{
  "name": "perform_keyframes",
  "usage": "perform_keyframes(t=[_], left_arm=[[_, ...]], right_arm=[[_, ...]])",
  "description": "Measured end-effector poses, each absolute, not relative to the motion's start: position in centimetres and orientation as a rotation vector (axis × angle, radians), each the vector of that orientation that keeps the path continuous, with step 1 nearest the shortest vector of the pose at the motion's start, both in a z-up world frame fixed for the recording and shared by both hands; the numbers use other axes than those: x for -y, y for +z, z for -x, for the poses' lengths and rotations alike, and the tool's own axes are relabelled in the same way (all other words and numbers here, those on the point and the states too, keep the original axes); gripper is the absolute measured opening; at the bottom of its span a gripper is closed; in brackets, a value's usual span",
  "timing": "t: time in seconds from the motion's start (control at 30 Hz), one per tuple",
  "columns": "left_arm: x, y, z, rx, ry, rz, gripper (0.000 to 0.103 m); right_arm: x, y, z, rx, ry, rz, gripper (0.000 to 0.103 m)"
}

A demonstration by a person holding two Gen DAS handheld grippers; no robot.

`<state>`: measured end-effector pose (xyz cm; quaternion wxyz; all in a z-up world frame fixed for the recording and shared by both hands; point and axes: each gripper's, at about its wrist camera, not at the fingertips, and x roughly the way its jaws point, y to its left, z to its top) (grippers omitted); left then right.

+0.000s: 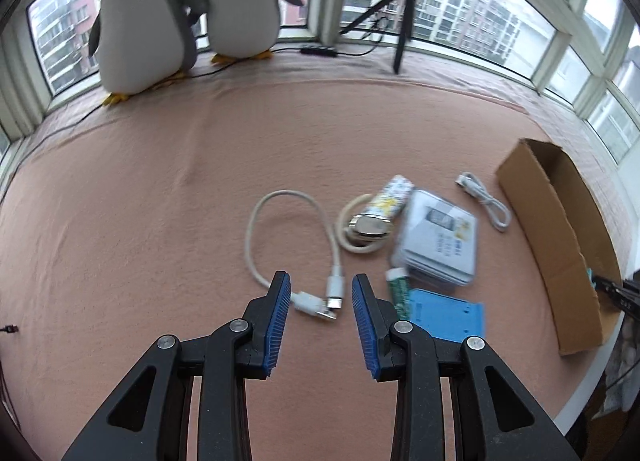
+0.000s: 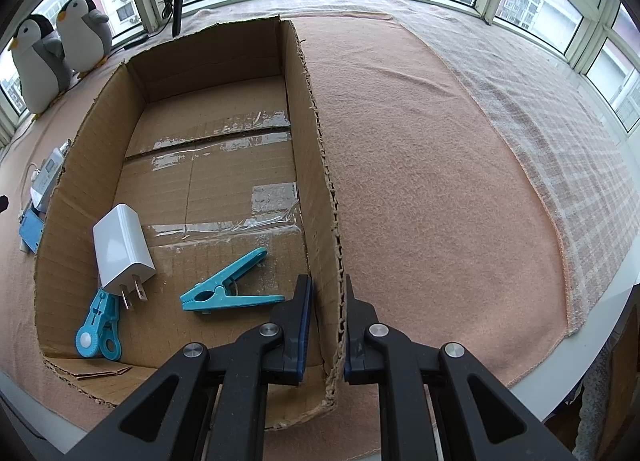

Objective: Organize rigid objects
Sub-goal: 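Reach the left tool to the white cable and close on it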

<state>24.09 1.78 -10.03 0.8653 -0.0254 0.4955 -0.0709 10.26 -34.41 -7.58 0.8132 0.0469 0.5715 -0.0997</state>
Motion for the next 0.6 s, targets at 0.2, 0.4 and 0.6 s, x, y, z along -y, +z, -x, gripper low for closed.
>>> perform_keyframes(t=[0.2, 0.4, 0.6], left_arm=[[-3.8, -11.5, -26.2, -1.071, -0.099, 0.099, 0.034], [-4.8, -12.3, -28.7, -1.085, -0.095, 0.146, 0.034], [-4.9, -13.2, -31.1, -1.108, -0.092, 0.154, 0.034]], right_arm=[[34.4, -7.6, -10.3, -1.223, -0.215, -0.094, 0.013], [34.4, -7.6, -10.3, -1.223, -0.217, -0.096, 0.013], [34.4, -7.6, -10.3, -1.223, -0.217, -0.095, 0.013]])
